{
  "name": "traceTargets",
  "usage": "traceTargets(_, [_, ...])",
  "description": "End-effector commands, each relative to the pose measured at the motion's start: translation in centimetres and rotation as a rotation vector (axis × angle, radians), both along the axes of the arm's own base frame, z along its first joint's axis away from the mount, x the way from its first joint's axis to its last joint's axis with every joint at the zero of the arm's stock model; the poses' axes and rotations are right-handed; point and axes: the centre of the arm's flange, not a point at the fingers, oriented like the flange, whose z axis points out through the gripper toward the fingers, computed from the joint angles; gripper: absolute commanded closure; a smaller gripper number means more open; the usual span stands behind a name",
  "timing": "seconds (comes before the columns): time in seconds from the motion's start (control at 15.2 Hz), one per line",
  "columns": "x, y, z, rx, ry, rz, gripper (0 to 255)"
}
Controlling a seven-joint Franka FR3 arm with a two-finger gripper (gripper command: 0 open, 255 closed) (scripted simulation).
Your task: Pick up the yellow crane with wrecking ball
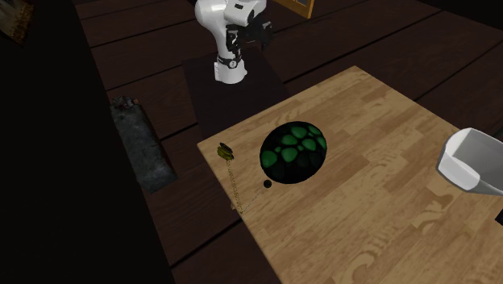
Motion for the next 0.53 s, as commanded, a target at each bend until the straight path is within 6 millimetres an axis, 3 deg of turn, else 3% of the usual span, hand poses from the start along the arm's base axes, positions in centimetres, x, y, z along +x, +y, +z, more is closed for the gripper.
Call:
traceTargets(0.0, [1.7,-1.2,-1.6,-0.001,-0.01,-0.002,0])
traceTargets(0.46, [7.8,-5.1,-6.8,-0.001,-0.037,-0.009,0])
